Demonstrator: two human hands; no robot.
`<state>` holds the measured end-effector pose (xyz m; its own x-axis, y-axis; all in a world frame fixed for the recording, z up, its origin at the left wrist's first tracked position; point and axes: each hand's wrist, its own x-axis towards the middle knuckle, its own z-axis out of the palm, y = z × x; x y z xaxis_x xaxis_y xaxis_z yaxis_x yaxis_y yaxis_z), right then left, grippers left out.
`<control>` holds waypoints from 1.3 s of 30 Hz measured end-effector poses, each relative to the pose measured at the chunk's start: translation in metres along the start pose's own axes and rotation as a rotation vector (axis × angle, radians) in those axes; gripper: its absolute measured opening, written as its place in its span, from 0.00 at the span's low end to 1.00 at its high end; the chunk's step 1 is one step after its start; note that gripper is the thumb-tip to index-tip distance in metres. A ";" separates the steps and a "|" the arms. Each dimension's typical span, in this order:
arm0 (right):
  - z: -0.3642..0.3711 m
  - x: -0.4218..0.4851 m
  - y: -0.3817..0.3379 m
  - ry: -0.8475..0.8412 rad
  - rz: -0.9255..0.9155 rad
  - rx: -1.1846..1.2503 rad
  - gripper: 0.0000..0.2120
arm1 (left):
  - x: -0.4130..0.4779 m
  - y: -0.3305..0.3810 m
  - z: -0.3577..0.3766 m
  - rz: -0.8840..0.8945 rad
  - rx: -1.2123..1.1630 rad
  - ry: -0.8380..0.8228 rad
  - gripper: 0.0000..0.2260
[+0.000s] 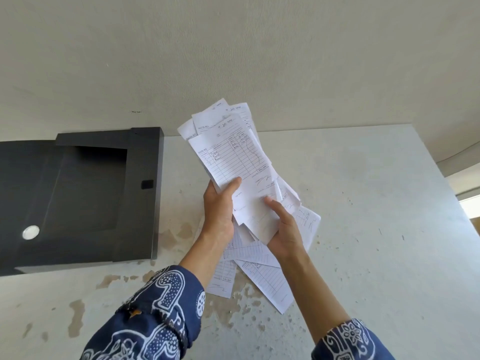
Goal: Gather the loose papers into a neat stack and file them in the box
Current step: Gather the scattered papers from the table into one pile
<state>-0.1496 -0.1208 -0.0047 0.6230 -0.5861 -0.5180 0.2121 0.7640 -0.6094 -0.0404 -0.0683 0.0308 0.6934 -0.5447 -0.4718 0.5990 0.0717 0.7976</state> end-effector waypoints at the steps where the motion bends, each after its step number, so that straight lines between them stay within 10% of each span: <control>1: -0.002 0.002 -0.001 0.015 -0.004 -0.035 0.19 | 0.000 0.001 -0.001 0.001 0.003 -0.012 0.13; 11: -0.044 0.001 -0.045 -0.025 0.013 -0.460 0.14 | 0.043 0.073 -0.060 -0.121 -0.022 -0.226 0.34; 17: -0.049 0.002 -0.066 -0.137 0.083 -0.598 0.14 | 0.036 0.072 -0.066 -0.226 0.583 -0.436 0.26; 31: -0.027 0.004 -0.039 -0.001 0.105 -0.493 0.10 | 0.023 0.020 -0.042 -0.274 0.663 -0.367 0.18; 39: -0.047 0.004 -0.031 0.233 0.007 -0.522 0.14 | 0.022 -0.007 -0.056 -0.194 0.730 -0.001 0.14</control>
<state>-0.1891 -0.1598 -0.0157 0.4284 -0.6709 -0.6053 -0.2283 0.5677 -0.7909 -0.0070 -0.0339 -0.0066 0.6019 -0.4917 -0.6293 0.2928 -0.5973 0.7467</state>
